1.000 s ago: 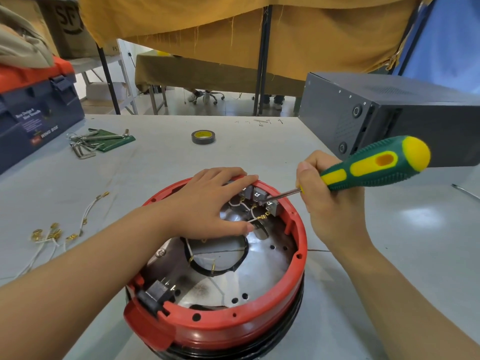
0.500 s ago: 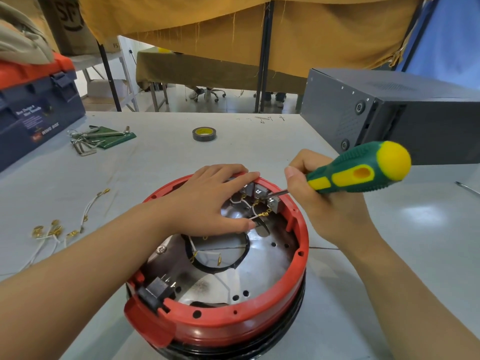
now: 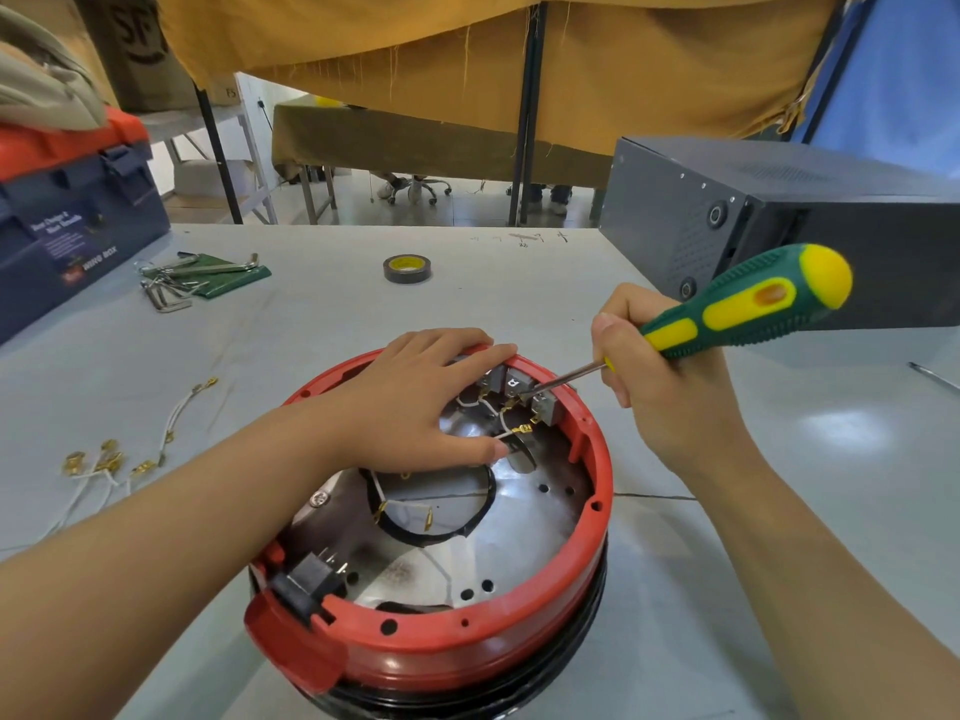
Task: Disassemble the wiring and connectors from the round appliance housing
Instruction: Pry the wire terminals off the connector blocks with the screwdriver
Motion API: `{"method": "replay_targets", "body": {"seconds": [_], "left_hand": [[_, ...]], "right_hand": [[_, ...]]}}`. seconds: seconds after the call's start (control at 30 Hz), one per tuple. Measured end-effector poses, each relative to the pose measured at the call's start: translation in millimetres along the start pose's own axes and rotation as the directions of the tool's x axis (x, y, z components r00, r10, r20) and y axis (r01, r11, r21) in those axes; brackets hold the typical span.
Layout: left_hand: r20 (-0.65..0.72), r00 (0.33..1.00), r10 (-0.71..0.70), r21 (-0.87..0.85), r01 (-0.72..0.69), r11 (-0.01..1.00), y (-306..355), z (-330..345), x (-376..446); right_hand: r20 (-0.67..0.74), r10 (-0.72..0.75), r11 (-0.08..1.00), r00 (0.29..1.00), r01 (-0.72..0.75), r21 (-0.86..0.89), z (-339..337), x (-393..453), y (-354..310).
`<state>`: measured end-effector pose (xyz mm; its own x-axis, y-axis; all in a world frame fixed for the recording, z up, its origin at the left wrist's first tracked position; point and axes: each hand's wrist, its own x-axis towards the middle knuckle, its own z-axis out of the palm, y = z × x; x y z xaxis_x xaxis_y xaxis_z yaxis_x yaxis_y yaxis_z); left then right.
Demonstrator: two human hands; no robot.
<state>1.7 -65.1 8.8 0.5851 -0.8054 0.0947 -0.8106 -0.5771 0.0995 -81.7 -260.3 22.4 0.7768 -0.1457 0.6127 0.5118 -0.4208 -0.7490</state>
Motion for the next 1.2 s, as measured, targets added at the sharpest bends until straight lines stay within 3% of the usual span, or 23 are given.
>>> {"method": "replay_targets", "body": {"seconds": [0.23,0.8,1.0,1.2], "left_hand": [[0.01,1.0,-0.005,0.006,0.005,1.0,0,-1,0],[-0.009,1.0,0.009,0.009,-0.009,1.0,-1,1,0],[-0.003,1.0,0.0,0.011,0.0,1.0,-1,1,0],[-0.003,1.0,0.003,0.012,-0.003,1.0,-2,2,0]], "right_hand": [[-0.068,0.036,0.997,0.997,-0.031,0.068,5,-1,2],[-0.249,0.009,0.999,0.968,-0.018,-0.035,19,-11,-8],[-0.208,-0.089,0.993,0.974,0.07,-0.095,21,-14,-6],[-0.045,-0.166,0.973,0.985,0.157,-0.168,17,-17,-7]]}}
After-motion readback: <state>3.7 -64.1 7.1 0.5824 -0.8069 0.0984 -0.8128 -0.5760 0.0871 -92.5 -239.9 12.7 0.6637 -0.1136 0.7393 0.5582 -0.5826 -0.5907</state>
